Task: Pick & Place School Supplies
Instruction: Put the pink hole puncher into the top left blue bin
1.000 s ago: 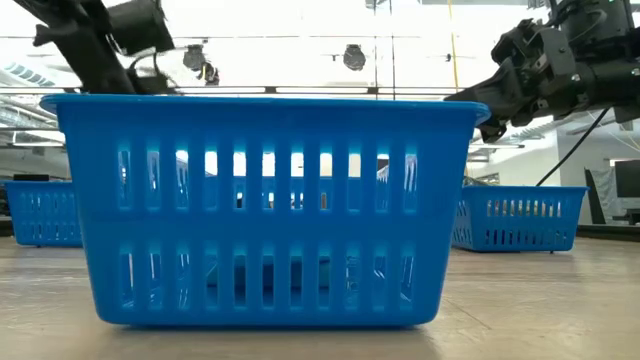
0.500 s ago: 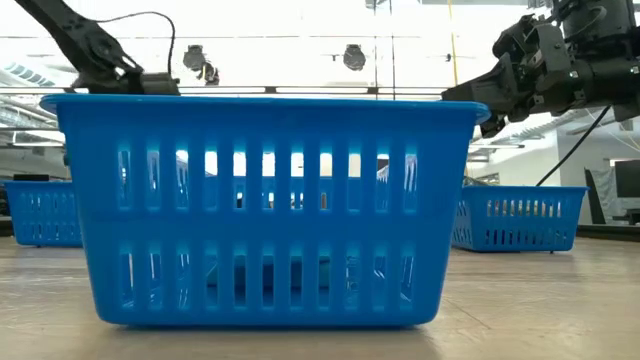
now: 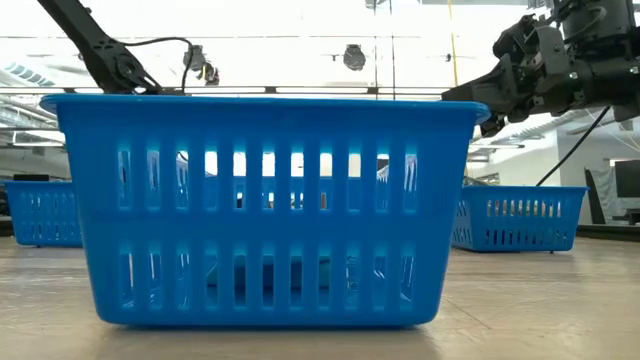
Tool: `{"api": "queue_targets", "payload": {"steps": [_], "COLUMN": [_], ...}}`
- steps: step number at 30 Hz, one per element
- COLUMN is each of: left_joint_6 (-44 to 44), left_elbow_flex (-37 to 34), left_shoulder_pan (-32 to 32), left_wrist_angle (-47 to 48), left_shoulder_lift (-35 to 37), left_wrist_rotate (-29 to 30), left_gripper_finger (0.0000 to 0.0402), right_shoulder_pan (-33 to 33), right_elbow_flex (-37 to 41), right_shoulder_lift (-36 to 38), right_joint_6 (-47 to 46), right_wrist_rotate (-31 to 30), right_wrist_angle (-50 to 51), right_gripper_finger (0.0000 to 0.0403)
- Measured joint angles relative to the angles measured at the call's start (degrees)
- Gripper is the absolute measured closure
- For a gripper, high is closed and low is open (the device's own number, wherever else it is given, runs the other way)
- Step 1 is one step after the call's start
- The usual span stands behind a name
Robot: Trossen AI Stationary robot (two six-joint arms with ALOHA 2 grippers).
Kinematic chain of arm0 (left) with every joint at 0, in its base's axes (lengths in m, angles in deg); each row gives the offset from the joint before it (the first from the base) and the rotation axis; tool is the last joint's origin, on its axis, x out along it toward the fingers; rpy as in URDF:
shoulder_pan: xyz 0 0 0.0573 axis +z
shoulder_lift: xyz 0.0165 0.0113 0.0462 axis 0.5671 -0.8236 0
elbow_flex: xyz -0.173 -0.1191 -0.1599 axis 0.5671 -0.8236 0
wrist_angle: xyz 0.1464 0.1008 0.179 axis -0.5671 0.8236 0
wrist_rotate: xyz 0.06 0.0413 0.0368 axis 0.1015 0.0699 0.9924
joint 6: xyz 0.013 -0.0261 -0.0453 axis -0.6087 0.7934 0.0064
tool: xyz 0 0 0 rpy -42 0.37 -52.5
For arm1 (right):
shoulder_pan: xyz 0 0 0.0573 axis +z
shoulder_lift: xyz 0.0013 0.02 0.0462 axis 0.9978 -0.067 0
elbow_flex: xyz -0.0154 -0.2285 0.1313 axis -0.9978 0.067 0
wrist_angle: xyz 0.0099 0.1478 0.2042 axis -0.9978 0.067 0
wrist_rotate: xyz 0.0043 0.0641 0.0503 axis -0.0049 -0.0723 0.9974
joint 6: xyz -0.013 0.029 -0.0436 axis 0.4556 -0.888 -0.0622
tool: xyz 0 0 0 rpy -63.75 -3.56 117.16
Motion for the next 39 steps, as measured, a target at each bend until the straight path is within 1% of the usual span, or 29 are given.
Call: {"api": "queue_targets", "payload": {"steps": [3, 6, 10, 15, 17, 19, 20, 22, 26, 32, 35, 39], "left_joint_6": [2.9, 5.1, 5.4, 3.7, 1.7, 0.2, 0.0, 0.0, 0.3, 6.3, 9.0, 8.7], "left_elbow_flex": [1.4, 3.2, 6.0, 9.1, 9.6, 9.7, 9.7, 9.7, 9.7, 9.6, 9.6, 9.5], "left_shoulder_pan": [-0.7, -1.5, -2.4, -3.5, -3.6, -3.6, -3.7, -3.9, -4.0, -3.7, -3.9, -5.4], "left_wrist_angle": [0.0, 2.0, 5.9, 10.1, 10.0, 8.7, 8.3, 7.9, 8.2, 9.3, 10.5, 10.8], "left_shoulder_lift": [-2.5, -6.1, -10.6, -13.8, -14.2, -14.2, -14.2, -14.3, -14.3, -14.4, -14.4, -14.4], "left_wrist_rotate": [2.7, 5.6, 7.0, 3.8, -0.4, -6.9, -8.5, -9.9, -8.5, -6.0, -6.5, -6.7], "left_gripper_finger": [0.0133, 0.0133, 0.0133, 0.0133, 0.0133, 0.0133, 0.0133, 0.0133, 0.0133, 0.0133, 0.0133, 0.0133], "right_shoulder_pan": [-0.6, -0.9, -0.9, -0.9, -0.9, -0.9, -0.9, -0.9, -0.9, -0.9, -0.9, -0.9], "right_elbow_flex": [0.0, 0.0, 0.0, 0.0, 0.0, 0.0, 0.0, 0.0, 0.0, 0.0, 0.0, 0.0], "right_shoulder_lift": [0.0, 0.0, 0.0, 0.0, 0.0, 0.0, 0.0, 0.0, 0.0, 0.0, 0.0, 0.0], "right_joint_6": [-0.2, -0.4, -0.4, -0.4, -0.4, -0.4, -0.4, -0.5, -0.5, -0.5, -0.5, -0.5], "right_wrist_rotate": [0.1, 0.2, 0.3, 0.4, 0.4, 0.4, 0.4, 0.4, 0.4, 0.4, 0.4, 0.4], "right_wrist_angle": [0.0, 0.0, 0.0, 0.0, 0.0, 0.0, 0.0, 0.0, 0.0, 0.0, 0.0, 0.0], "right_gripper_finger": [0.0310, 0.0310, 0.0310, 0.0310, 0.0310, 0.0310, 0.0310, 0.0310, 0.0310, 0.0310, 0.0310, 0.0310]}}
